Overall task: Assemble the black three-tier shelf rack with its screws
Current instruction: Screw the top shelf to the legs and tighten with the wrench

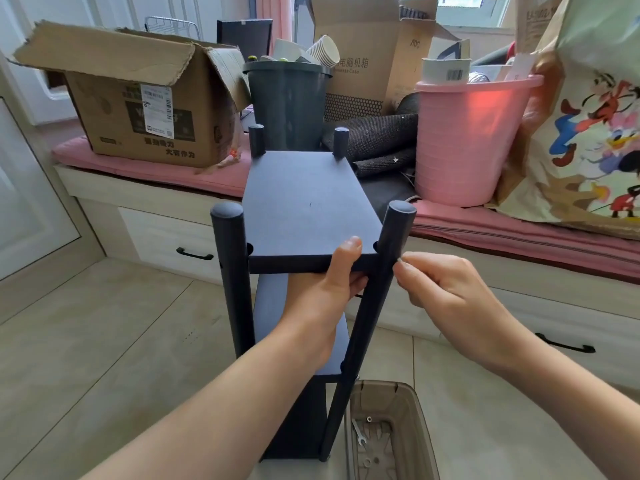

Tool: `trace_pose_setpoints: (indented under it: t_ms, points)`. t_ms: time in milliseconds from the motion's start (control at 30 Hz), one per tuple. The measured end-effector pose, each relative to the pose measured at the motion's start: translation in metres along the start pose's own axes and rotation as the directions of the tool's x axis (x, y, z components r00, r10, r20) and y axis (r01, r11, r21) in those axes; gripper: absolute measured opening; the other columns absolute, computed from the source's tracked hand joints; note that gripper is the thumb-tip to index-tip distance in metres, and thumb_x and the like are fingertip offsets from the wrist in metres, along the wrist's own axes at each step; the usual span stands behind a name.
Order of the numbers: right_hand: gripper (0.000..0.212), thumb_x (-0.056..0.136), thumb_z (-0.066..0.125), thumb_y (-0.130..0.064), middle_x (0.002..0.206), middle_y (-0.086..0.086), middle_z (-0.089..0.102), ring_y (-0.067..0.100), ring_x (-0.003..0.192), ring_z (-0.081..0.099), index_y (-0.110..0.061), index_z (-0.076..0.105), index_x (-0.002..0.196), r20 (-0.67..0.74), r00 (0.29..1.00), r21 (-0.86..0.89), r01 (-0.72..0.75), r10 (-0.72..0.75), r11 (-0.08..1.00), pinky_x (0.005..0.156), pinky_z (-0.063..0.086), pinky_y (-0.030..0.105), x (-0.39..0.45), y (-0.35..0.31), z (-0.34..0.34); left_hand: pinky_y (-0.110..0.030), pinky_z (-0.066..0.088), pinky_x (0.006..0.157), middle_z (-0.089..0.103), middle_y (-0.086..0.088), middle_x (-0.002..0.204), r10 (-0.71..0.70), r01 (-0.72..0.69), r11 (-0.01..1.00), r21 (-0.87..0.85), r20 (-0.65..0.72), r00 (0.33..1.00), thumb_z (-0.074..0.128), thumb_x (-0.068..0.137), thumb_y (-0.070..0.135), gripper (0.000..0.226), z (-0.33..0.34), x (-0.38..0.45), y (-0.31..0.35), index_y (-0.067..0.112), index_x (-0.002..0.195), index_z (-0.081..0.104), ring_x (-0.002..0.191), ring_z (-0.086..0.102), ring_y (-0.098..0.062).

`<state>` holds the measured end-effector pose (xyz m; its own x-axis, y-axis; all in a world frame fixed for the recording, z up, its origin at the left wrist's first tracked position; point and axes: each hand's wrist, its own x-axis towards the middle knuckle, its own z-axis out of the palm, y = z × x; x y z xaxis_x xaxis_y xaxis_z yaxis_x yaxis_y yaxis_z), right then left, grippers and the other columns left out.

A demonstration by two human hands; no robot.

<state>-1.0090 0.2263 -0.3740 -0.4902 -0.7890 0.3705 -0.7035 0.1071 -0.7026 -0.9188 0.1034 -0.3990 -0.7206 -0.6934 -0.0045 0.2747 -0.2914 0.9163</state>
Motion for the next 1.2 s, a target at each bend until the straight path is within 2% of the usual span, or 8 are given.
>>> trace_pose_setpoints:
  t_ms: [100,300,433,533,667,933,1033,1200]
  points:
    - [0.049,0.095,0.044,-0.031,0.064,0.008,0.026,0.018,0.061,0.024,0.009,0.036,0.068,0.081,0.997,0.061,-0.008,0.003,0.998,0.058,0.022,0.035,0.003,0.001,-0.004,-0.024,0.061,0.078,0.078,-0.01,0.101,0.004,-0.004,1.0,-0.014,-0.01,1.0,0.065,0.096,0.026,0.019,-0.001,0.001,-0.003,0.013,0.111,0.065,0.092,0.077,-0.022]
    - [0.042,0.093,0.046,-0.025,0.061,0.001,0.027,0.015,0.058,0.023,-0.001,0.033,0.061,0.148,0.989,0.144,-0.026,0.005,0.989,0.054,0.022,0.025,0.004,0.004,-0.01,-0.02,0.059,0.064,0.079,0.006,0.084,0.061,-0.061,0.998,-0.015,0.011,0.998,0.066,0.096,0.025,0.006,-0.003,0.0,-0.003,0.029,0.101,0.063,0.079,0.078,-0.017]
    - [0.04,0.093,0.048,-0.023,0.061,0.002,0.025,0.017,0.058,0.022,-0.013,0.033,0.057,0.175,0.984,0.248,-0.079,0.036,0.966,0.053,0.022,0.023,0.005,0.005,-0.011,-0.021,0.059,0.066,0.08,0.002,0.088,0.078,-0.077,0.997,-0.015,0.061,0.995,0.069,0.092,0.032,0.005,-0.007,0.002,-0.004,0.035,0.095,0.067,0.081,0.078,-0.02]
    - [0.046,0.093,0.05,-0.032,0.06,0.005,0.026,0.019,0.056,0.023,-0.008,0.032,0.059,0.137,0.99,0.115,0.017,-0.033,0.993,0.052,0.021,0.03,0.004,0.01,-0.009,-0.022,0.06,0.066,0.08,-0.001,0.089,0.117,-0.115,0.993,-0.036,0.073,0.99,0.072,0.072,0.047,0.016,-0.01,0.004,-0.005,0.039,0.086,0.072,0.082,0.078,-0.021]
    - [0.043,0.093,0.051,-0.038,0.056,0.001,0.047,0.02,0.052,0.043,-0.008,0.053,0.063,0.007,0.984,-0.124,0.175,-0.175,0.977,0.053,0.037,0.03,0.0,0.01,-0.006,-0.02,0.059,0.068,0.08,0.002,0.091,0.149,-0.147,0.989,-0.037,0.09,0.985,0.07,0.064,0.053,0.04,-0.016,0.005,0.0,0.034,0.099,0.067,0.083,0.078,-0.02]
    - [0.04,0.095,0.042,-0.033,0.053,-0.002,0.026,0.007,0.048,0.022,-0.022,0.03,0.059,-0.036,0.984,-0.111,0.17,-0.175,0.979,0.05,0.02,0.015,-0.003,0.002,0.01,-0.03,0.063,0.074,0.079,-0.007,0.094,0.167,-0.166,0.985,-0.054,0.03,0.985,0.066,0.071,0.044,0.033,-0.019,0.006,0.004,0.03,0.1,0.063,0.085,0.078,-0.027]
    - [0.043,0.096,0.042,-0.036,0.052,-0.002,0.028,0.008,0.047,0.022,-0.02,0.031,0.058,-0.047,0.986,-0.082,0.158,-0.162,0.984,0.048,0.021,0.018,-0.003,0.0,0.011,-0.033,0.063,0.078,0.079,-0.007,0.095,0.155,-0.153,0.988,-0.032,0.04,0.987,0.065,0.072,0.046,0.037,-0.019,0.006,0.005,0.029,0.104,0.062,0.086,0.078,-0.026]
    - [0.044,0.097,0.042,-0.039,0.053,0.003,0.034,0.018,0.048,0.028,-0.018,0.034,0.06,-0.027,0.989,-0.137,0.139,-0.144,0.981,0.049,0.025,0.024,-0.003,-0.001,0.008,-0.025,0.062,0.071,0.08,-0.003,0.091,0.138,-0.137,0.99,-0.022,0.055,0.989,0.066,0.069,0.049,0.04,-0.014,0.006,0.004,0.028,0.102,0.064,0.084,0.078,-0.023]
